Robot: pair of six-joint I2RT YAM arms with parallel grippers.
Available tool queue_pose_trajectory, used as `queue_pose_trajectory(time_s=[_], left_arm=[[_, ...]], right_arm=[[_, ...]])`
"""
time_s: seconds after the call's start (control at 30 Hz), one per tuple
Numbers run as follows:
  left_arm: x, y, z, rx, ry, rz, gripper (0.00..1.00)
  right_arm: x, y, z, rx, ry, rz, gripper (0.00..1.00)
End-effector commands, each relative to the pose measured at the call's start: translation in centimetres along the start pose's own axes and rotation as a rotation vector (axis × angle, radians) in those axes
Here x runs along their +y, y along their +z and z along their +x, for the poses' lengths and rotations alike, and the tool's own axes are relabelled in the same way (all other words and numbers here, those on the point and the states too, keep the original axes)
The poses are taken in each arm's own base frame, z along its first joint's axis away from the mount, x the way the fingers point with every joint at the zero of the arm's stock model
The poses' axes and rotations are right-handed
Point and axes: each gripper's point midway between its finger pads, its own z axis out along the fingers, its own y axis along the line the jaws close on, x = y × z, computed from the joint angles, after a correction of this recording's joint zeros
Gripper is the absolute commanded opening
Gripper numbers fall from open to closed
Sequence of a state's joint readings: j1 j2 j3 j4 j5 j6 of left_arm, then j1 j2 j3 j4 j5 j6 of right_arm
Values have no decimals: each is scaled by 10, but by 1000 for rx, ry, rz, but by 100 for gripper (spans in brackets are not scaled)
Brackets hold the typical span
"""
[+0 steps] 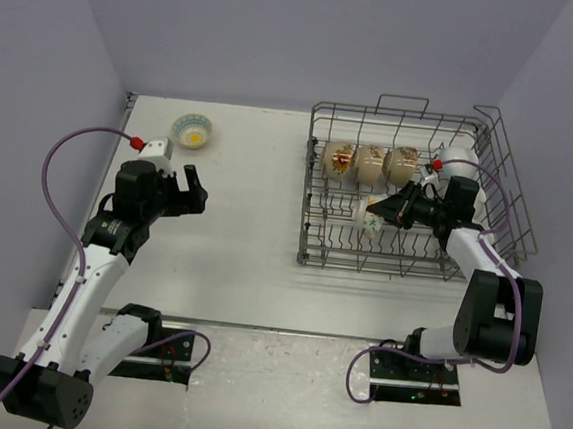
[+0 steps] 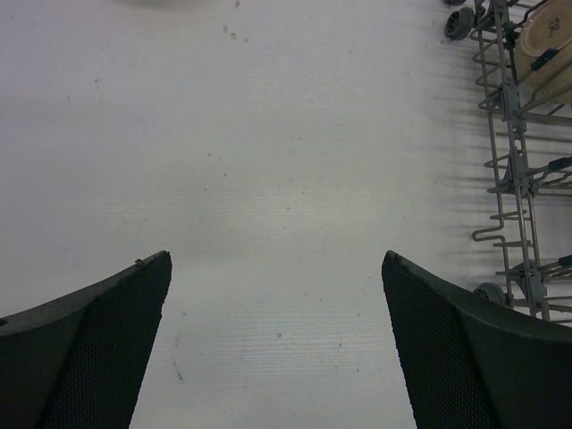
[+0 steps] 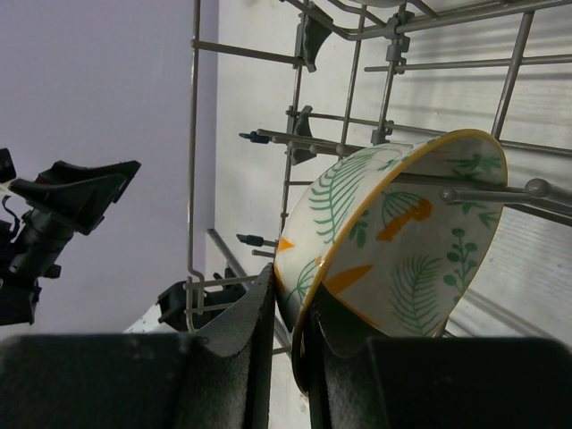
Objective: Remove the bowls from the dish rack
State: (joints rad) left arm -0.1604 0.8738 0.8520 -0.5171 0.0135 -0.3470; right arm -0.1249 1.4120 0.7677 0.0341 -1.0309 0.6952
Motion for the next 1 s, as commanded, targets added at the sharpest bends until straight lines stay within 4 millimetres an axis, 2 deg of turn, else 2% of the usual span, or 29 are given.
queue_pose_trajectory(time_s=[0.0,0.97], left_arm=[[-1,0,-7,-41,26,8,100],[-2,-1,-7,-47,23,11,100]], right_arm=[[90,-25,-16,-31,-294,-237,0],[110,-32,-7,41,-349,-359,0]])
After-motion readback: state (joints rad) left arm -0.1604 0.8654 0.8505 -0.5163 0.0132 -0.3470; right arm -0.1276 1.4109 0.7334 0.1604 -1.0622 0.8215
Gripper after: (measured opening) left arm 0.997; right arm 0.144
